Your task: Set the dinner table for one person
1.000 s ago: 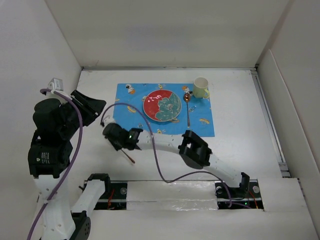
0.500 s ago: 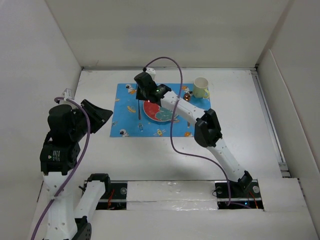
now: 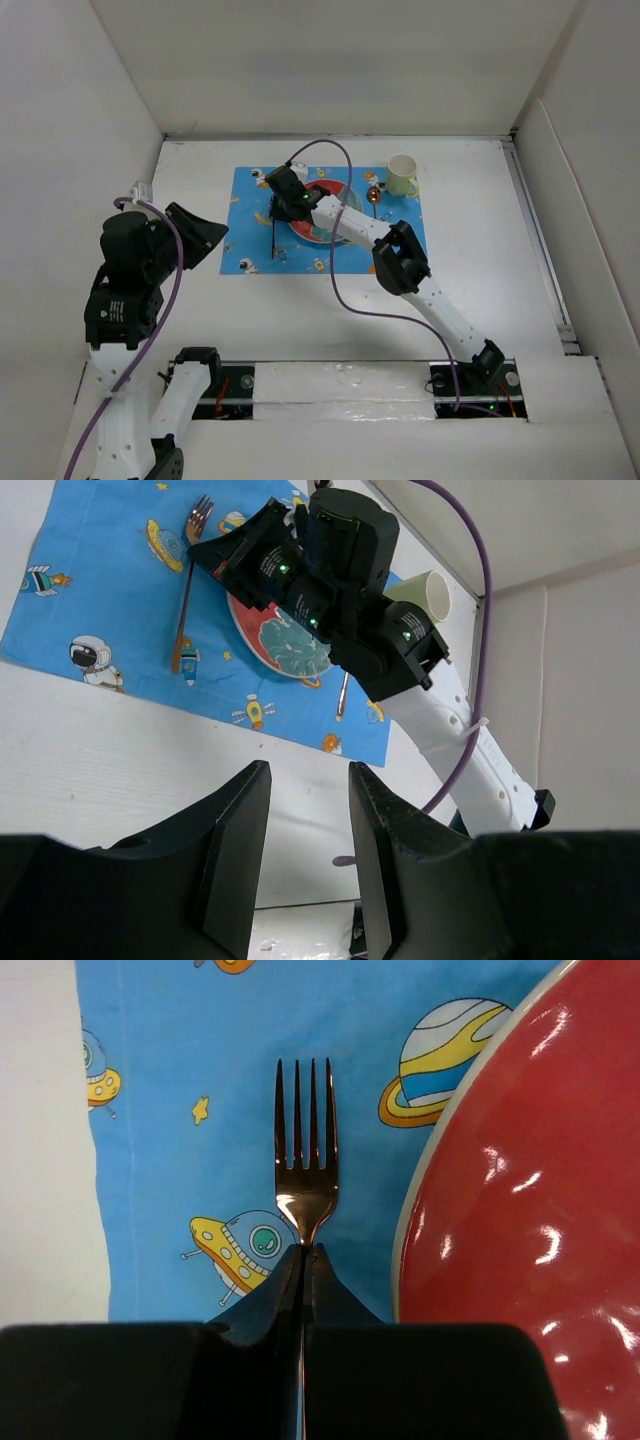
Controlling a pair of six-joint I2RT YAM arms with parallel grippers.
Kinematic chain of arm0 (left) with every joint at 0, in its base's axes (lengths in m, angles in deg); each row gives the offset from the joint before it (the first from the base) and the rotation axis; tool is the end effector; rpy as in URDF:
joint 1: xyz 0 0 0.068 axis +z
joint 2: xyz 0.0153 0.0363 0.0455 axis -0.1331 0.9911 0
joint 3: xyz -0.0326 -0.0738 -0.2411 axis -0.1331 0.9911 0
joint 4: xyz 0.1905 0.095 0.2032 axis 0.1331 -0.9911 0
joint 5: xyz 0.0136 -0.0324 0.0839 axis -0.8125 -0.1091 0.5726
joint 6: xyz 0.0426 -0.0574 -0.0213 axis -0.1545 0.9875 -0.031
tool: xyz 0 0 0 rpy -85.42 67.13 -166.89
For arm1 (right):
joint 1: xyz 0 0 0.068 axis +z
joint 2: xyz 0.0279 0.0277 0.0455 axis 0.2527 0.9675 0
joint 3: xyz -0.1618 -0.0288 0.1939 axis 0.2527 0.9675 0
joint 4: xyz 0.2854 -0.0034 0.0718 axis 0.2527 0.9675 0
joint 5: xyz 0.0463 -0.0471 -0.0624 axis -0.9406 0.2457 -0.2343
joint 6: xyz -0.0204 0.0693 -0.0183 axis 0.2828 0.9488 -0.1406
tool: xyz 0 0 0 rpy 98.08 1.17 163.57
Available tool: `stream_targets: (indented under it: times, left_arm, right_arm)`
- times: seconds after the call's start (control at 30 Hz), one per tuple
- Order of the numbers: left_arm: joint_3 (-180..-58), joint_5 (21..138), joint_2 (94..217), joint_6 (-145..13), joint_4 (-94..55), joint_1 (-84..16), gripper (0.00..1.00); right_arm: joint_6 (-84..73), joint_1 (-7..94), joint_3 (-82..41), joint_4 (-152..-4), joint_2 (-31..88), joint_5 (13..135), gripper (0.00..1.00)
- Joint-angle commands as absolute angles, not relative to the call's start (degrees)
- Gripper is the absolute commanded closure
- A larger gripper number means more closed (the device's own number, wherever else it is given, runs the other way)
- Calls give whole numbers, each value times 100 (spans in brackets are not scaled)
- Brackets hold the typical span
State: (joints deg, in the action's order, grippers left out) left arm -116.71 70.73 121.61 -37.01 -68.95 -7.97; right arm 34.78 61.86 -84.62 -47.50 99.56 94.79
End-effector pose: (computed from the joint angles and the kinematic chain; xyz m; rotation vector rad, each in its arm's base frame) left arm 0.1814 -0.0194 0.4179 -0.4776 1.8994 -0.7644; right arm 0.4310 0.4450 0.1330 0.1176 2.3779 0.5579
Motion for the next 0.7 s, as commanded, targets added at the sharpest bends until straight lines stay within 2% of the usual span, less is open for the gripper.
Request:
stream_targets:
  times: [0.0, 0.13, 0.23, 0.27, 0.3, 0.47, 0.57, 0.67]
  left_arm:
    - [-11630, 7104, 12062, -3794, -6806, -826, 66]
    - [-11648, 7140, 12062, -3847, -6833, -826, 66]
    - [-11604, 7175, 12044, -3865, -6842, -826, 66]
    - [-11595, 7175, 12044, -3865, -6842, -826, 66]
    - [-11578, 7184, 12035, -3865, -6833, -826, 66]
    - [-11586, 7210, 12079, -3839, -6693, -826, 66]
    - [-11639, 7280, 12123, -3786, -6543, -826, 66]
    - [-11630, 7289, 12219, -3733, -6324, -826, 66]
  right_arm:
    - [3662, 6166, -8789, -5048, 10007, 9426, 100]
    - [3732, 6166, -8684, -5214, 10042, 9382, 98]
    - [3758, 6166, -8693, -5329, 10042, 9408, 84]
    - [3750, 6166, -8710, -5364, 10034, 9390, 74]
    - [3741, 6166, -8702, -5399, 9990, 9364, 69]
    - [3610, 6114, -8675, -5602, 9525, 9337, 48]
    - [3373, 6061, -8465, -5681, 8937, 9197, 43]
    - [2907, 6060, -7737, -5865, 7939, 8926, 44]
